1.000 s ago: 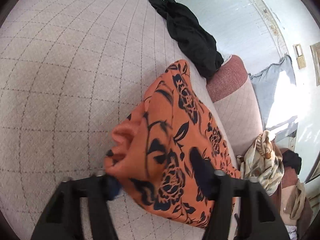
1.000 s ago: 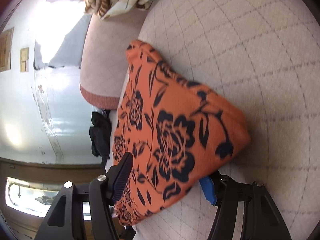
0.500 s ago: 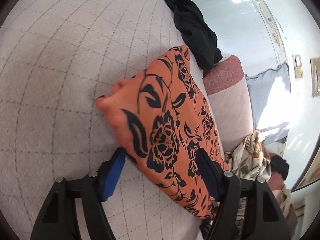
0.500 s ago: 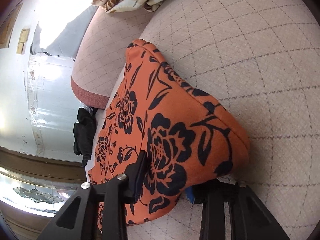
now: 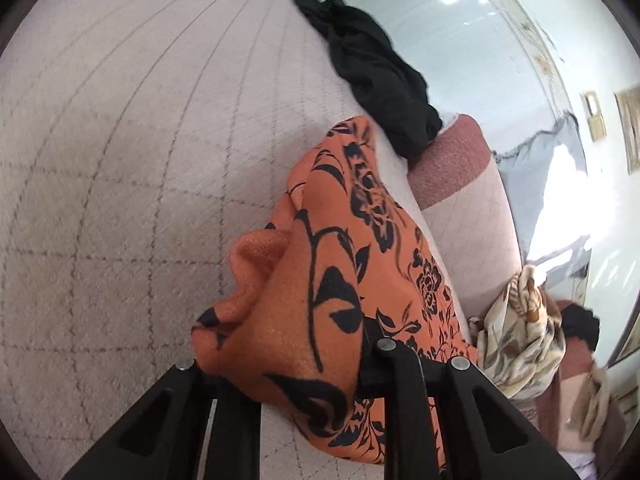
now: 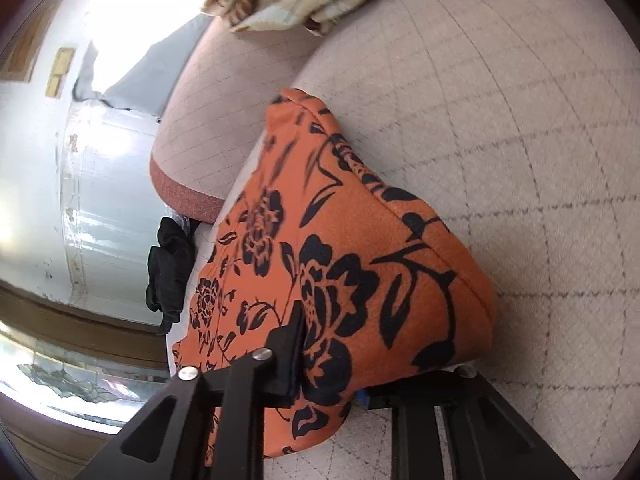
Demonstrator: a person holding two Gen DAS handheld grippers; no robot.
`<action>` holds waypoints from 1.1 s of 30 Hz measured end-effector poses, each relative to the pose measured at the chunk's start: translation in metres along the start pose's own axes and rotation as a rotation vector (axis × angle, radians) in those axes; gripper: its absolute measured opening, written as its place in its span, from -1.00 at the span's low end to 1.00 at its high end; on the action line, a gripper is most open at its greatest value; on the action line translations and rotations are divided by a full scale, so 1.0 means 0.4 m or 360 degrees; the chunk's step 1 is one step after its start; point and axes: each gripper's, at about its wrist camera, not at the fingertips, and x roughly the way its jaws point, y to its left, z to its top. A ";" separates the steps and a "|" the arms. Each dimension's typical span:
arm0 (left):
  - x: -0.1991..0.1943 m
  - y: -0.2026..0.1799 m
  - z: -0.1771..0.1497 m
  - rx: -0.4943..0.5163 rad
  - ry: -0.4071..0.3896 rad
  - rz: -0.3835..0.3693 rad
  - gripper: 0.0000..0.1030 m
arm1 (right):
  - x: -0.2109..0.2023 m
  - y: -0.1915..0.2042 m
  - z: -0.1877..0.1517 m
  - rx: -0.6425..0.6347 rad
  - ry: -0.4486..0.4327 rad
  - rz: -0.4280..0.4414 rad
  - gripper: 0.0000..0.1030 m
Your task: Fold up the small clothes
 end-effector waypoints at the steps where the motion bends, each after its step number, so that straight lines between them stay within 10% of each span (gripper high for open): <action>1: -0.007 -0.006 -0.002 0.0008 -0.0006 -0.0011 -0.64 | -0.010 0.016 -0.002 -0.0055 -0.0032 -0.0004 -0.64; 16: -0.304 0.079 -0.153 0.0114 -0.0025 0.0041 -0.65 | -0.287 0.062 -0.204 -0.0473 -0.0227 -0.0144 -0.80; 30: -0.323 0.168 -0.222 0.0146 0.0082 0.0065 -0.42 | -0.477 -0.005 -0.307 -0.0563 0.0035 -0.0194 -0.80; 32: -0.325 0.170 -0.227 0.0167 0.0081 0.0061 -0.35 | -0.459 -0.040 -0.265 -0.0344 0.0118 -0.0082 -0.39; 33: -0.323 0.170 -0.227 0.0162 0.0082 0.0040 -0.31 | -0.447 -0.052 -0.261 -0.0263 0.0136 -0.0052 0.33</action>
